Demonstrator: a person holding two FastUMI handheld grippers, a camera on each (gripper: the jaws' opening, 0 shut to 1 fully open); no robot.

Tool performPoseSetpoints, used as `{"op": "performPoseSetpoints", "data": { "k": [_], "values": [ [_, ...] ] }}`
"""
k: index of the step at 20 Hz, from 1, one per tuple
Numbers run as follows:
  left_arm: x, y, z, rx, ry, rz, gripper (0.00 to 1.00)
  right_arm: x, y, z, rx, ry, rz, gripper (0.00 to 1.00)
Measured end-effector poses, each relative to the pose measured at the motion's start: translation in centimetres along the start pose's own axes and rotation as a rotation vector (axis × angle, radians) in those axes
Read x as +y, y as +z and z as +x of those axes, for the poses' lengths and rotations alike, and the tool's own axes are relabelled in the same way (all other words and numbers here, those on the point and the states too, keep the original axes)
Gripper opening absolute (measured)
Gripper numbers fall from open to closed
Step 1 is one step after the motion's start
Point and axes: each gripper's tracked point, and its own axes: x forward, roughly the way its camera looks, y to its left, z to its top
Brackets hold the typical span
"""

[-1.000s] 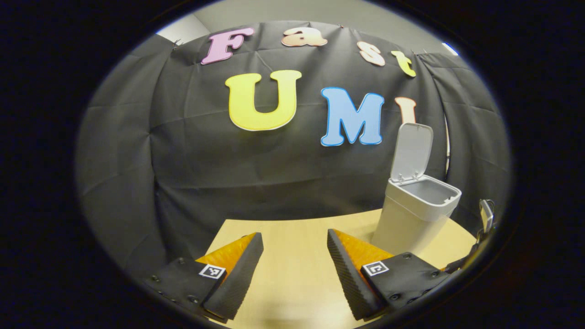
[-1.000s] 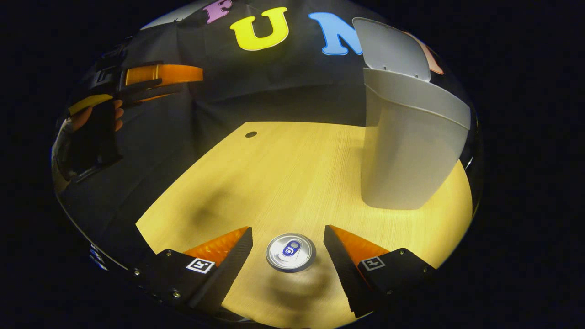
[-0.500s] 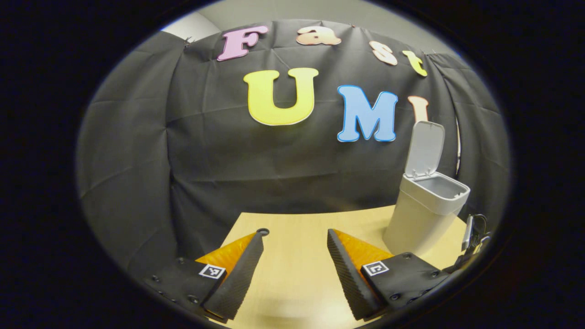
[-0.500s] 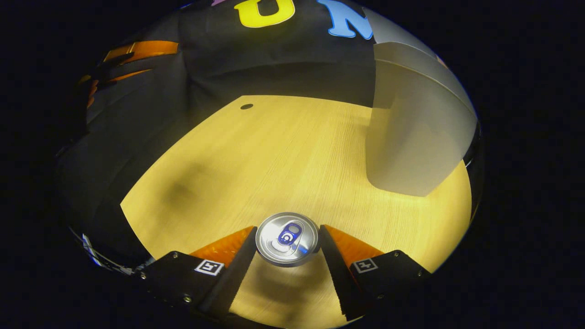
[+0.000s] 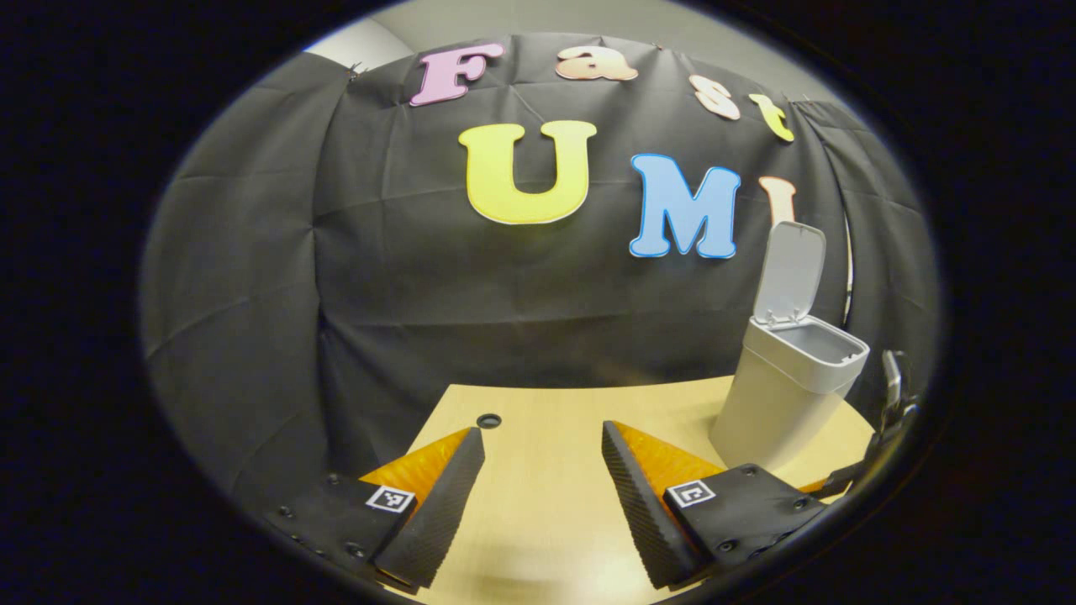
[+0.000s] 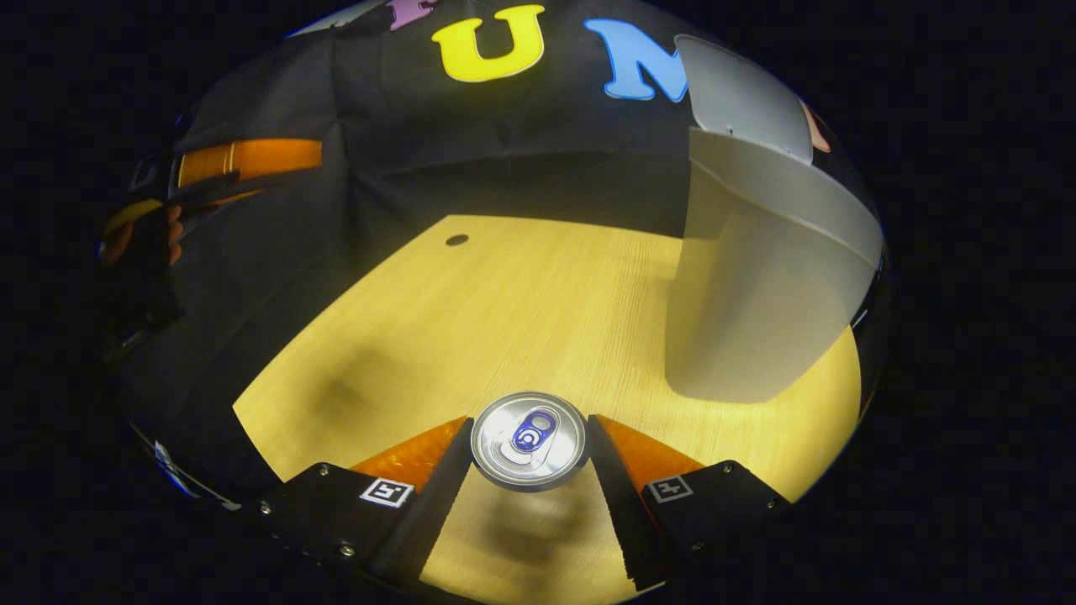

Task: Press the lid of the desktop garbage bin to open it, pick up the crumpled paper on the desktop and throw it into the bin, then pick up the pop can on the desktop and drop it into the bin, and finally close the garbage bin lid.

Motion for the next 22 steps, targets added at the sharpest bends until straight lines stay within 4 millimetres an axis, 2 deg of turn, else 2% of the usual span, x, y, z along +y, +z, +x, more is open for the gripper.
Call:
{"op": "performPoseSetpoints", "data": {
  "k": [6, 7, 10, 13, 16, 19, 22],
  "values": [
    [-2.1, 0.0, 0.6, 0.006, -0.048, -0.013, 0.96, -0.2, 9.8, -2.6, -0.205, -0.008, 0.000, 0.86],
    [-2.2, 0.0, 0.8, 0.006, -0.053, -0.015, 0.93, -0.2, 11.2, -3.0, -0.236, -0.010, -0.005, 0.86],
    [-3.1, 0.0, 1.0, 0.007, -0.070, -0.023, 0.96, -0.3, 15.1, -4.4, -0.319, -0.014, -0.013, 0.86],
    [-3.5, 0.0, 0.9, 0.006, -0.079, -0.020, 0.94, -0.9, 17.7, -6.6, -0.398, -0.030, -0.013, 0.85],
    [-3.8, -0.1, 0.9, 0.010, -0.083, -0.018, 0.94, -2.5, 21.6, -7.4, -0.470, -0.073, -0.020, 0.85],
    [-3.8, -0.4, 1.2, 0.019, -0.085, -0.020, 0.94, -4.6, 23.8, -8.7, -0.527, -0.129, -0.023, 0.85],
    [-3.7, -0.5, 1.7, 0.027, -0.084, -0.021, 0.96, -7.1, 24.9, -9.7, -0.569, -0.183, 0.010, 0.86]
  ]
}}
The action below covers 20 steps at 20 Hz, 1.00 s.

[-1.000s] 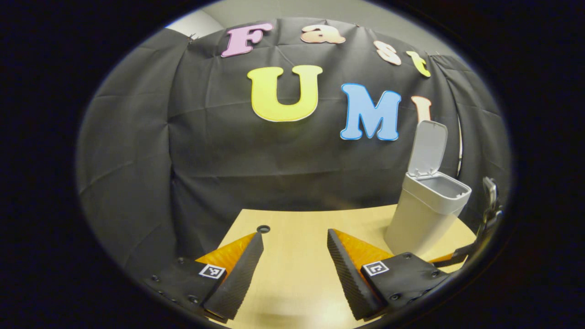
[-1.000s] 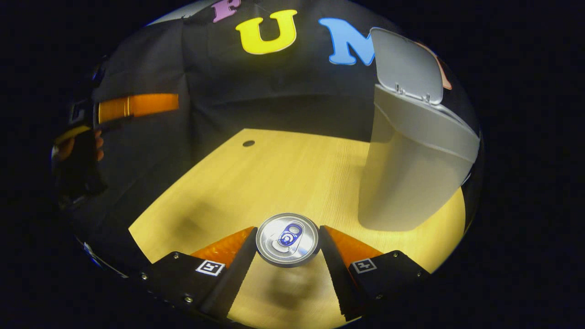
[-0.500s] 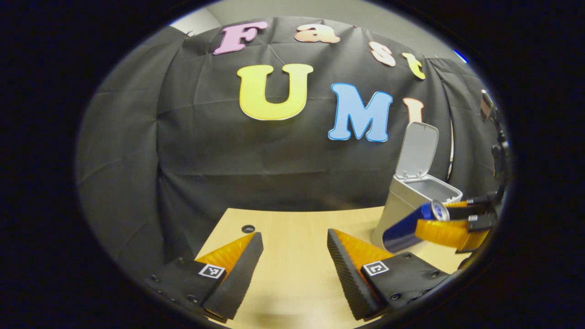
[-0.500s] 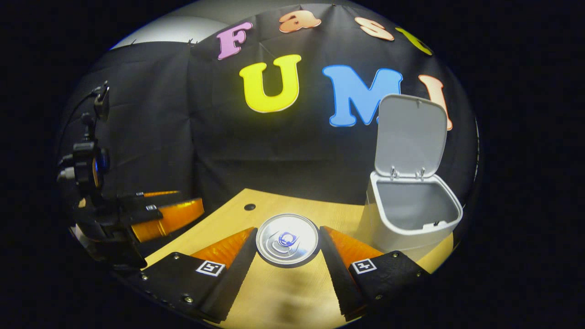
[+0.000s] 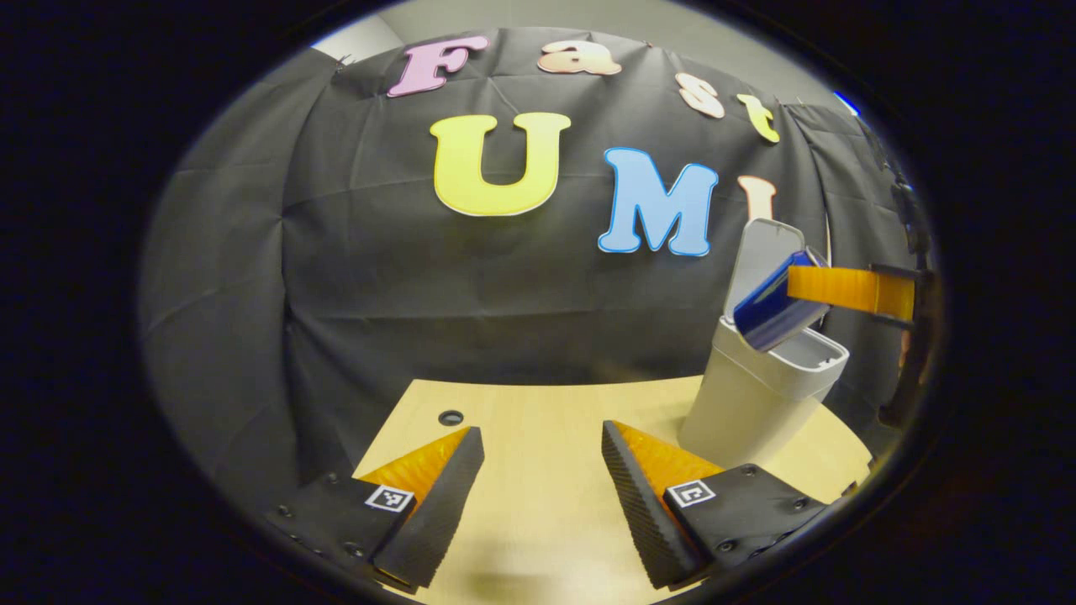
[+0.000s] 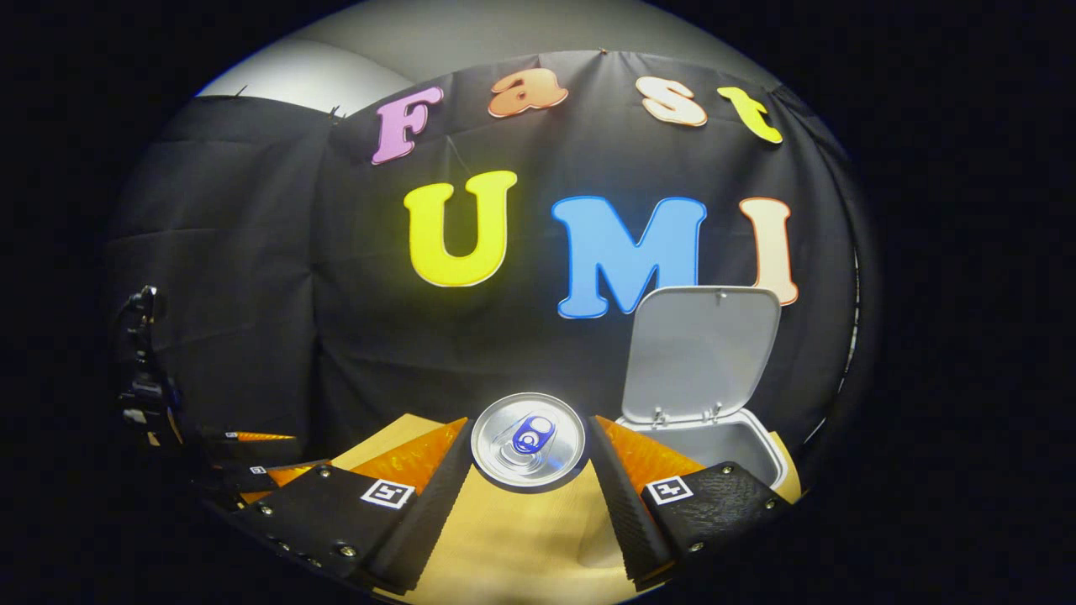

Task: Press the lid of the desktop garbage bin to open it, pick up the crumpled paper on the desktop and throw it into the bin, then pick up the pop can on the desktop and drop it into the bin, and finally close the garbage bin lid.

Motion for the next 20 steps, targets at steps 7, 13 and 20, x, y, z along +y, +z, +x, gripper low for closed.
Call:
{"op": "performPoseSetpoints", "data": {
  "k": [7, 13, 20],
  "values": [
    [-0.7, -0.3, 1.0, 0.012, -0.011, 0.010, 0.96, -6.1, 0.5, -0.2, -0.036, -0.153, 0.005, 0.85],
    [-1.3, -0.5, 1.9, 0.025, -0.023, 0.020, 0.96, -8.9, -0.4, -0.2, -0.034, -0.220, 0.025, 0.85],
    [-1.5, -0.7, 2.3, 0.032, -0.024, 0.016, 0.95, -9.7, -1.8, 0.3, -0.011, -0.226, 0.071, 0.87]
  ]
}}
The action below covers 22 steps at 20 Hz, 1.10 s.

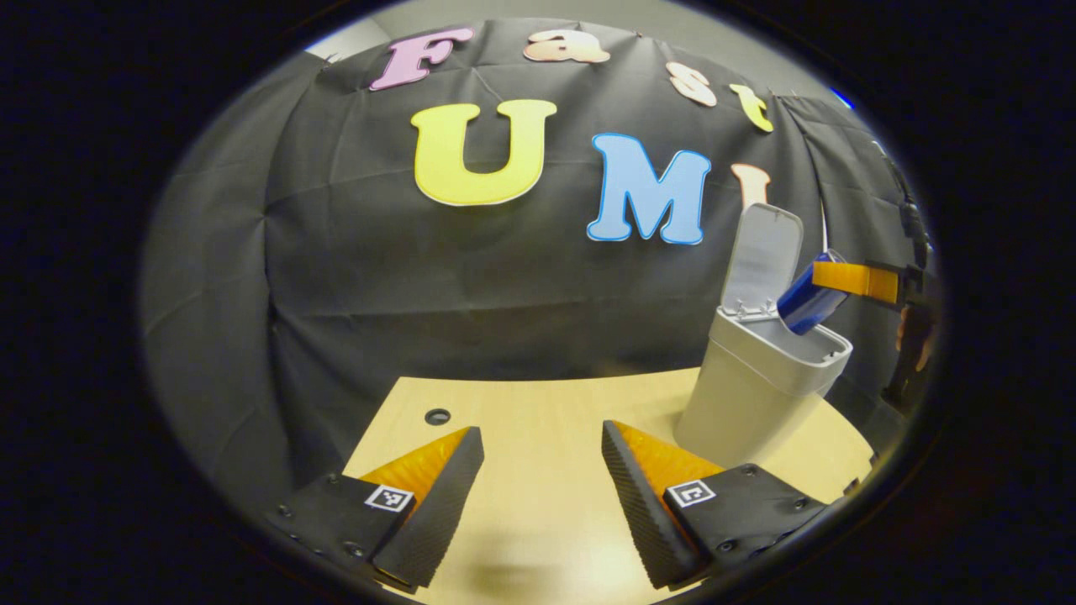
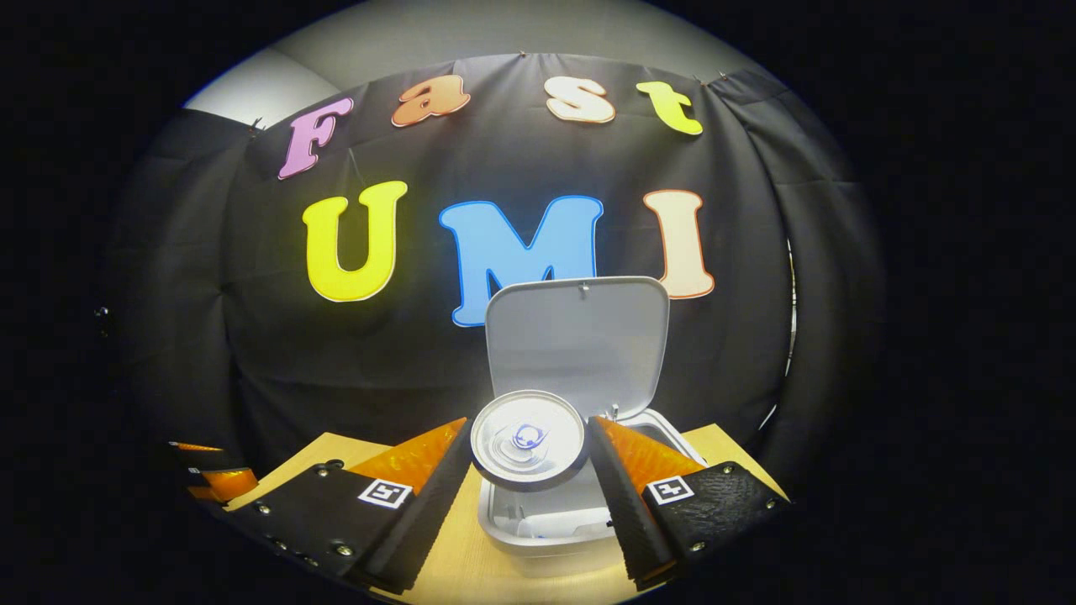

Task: Press the lid of the desktop garbage bin to open it, pick up the crumpled paper on the desktop and throw it into the bin, then pick up the pop can on the desktop and drop it into the bin, and finally close the garbage bin lid.

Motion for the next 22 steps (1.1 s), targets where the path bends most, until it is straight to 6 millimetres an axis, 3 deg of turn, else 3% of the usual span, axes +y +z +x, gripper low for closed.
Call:
{"op": "performPoseSetpoints", "data": {
  "k": [1, 2, 11, 22],
  "values": [
    [0.0, 0.1, 0.1, 0.000, 0.002, -0.001, 0.95, -0.1, -0.2, 0.0, 0.002, 0.000, 0.002, 1.00],
    [0.0, 0.1, 0.1, 0.000, 0.002, -0.002, 0.95, -0.2, -0.2, 0.1, 0.003, 0.002, 0.004, 0.94],
    [-0.2, -0.1, 0.1, 0.002, -0.003, -0.017, 0.96, -0.2, 0.8, 0.2, -0.008, 0.012, 0.015, 0.94],
    [-0.5, -1.6, -0.2, 0.027, 0.008, 0.028, 0.96, -1.8, 6.5, 2.6, -0.096, 0.006, 0.009, 0.94]
  ]
}}
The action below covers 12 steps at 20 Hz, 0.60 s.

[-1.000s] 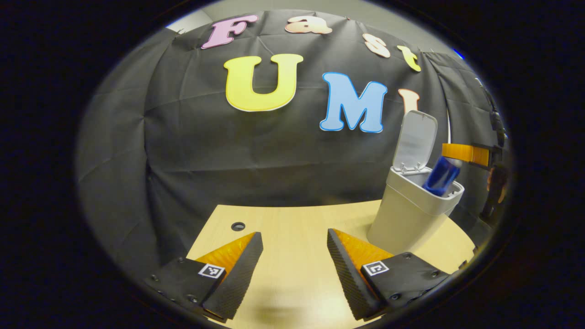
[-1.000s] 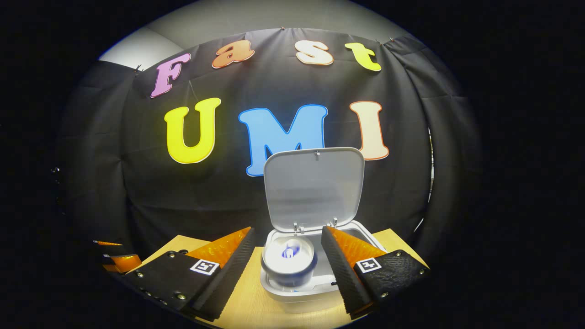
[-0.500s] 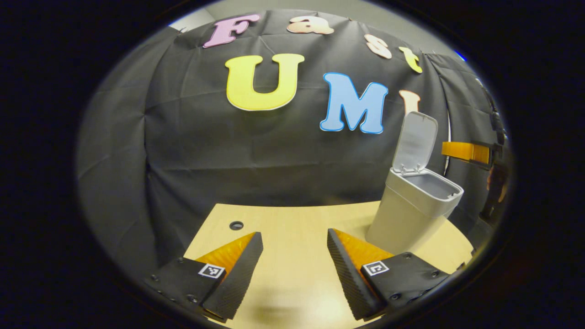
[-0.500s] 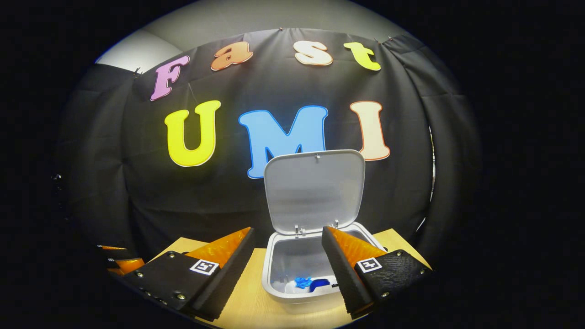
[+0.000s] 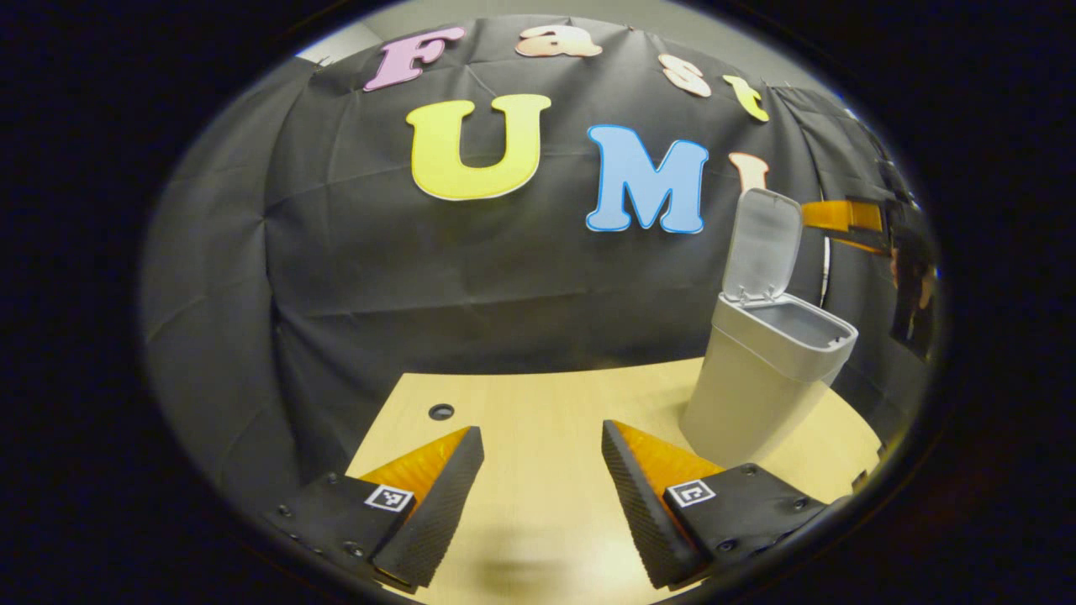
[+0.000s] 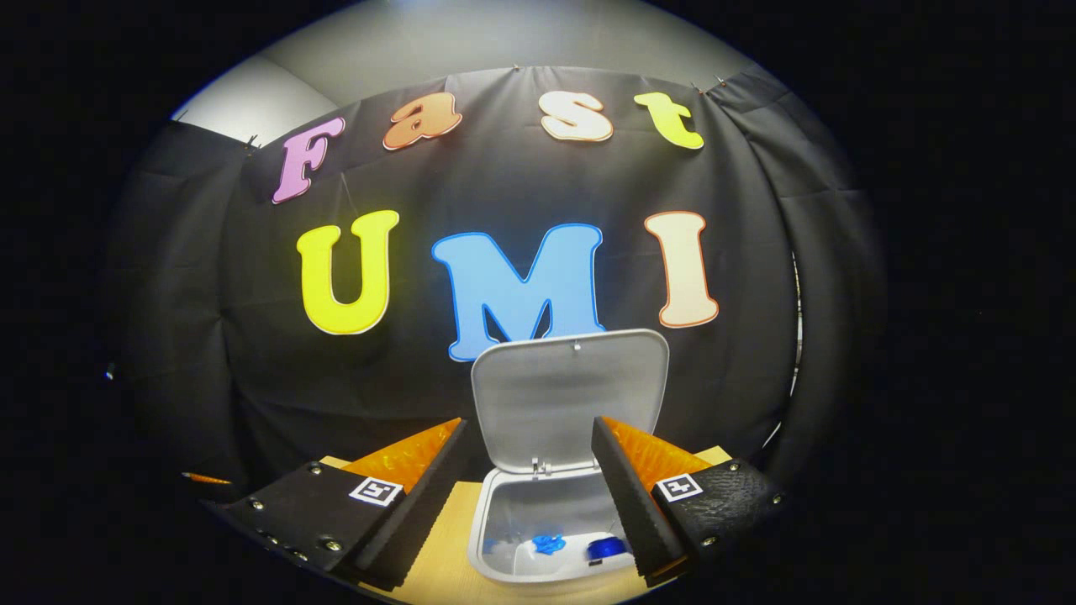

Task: Press the lid of the desktop garbage bin to open it, pick up the crumpled paper on the desktop and throw it into the bin, then pick up the pop can on the desktop and drop it into the bin, and finally close the garbage bin lid.

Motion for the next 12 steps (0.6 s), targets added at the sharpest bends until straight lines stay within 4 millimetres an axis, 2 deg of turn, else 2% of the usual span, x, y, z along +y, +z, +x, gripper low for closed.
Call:
{"op": "performPoseSetpoints", "data": {
  "k": [8, 12],
  "values": [
    [-0.9, -1.0, 0.5, 0.030, -0.002, -0.030, 0.96, -1.8, 5.3, 4.3, -0.112, -0.026, -0.019, 0.94],
    [-1.1, -1.4, 0.9, 0.042, 0.009, -0.042, 0.96, -2.6, 6.5, 6.5, -0.135, -0.036, -0.006, 0.94]
  ]
}}
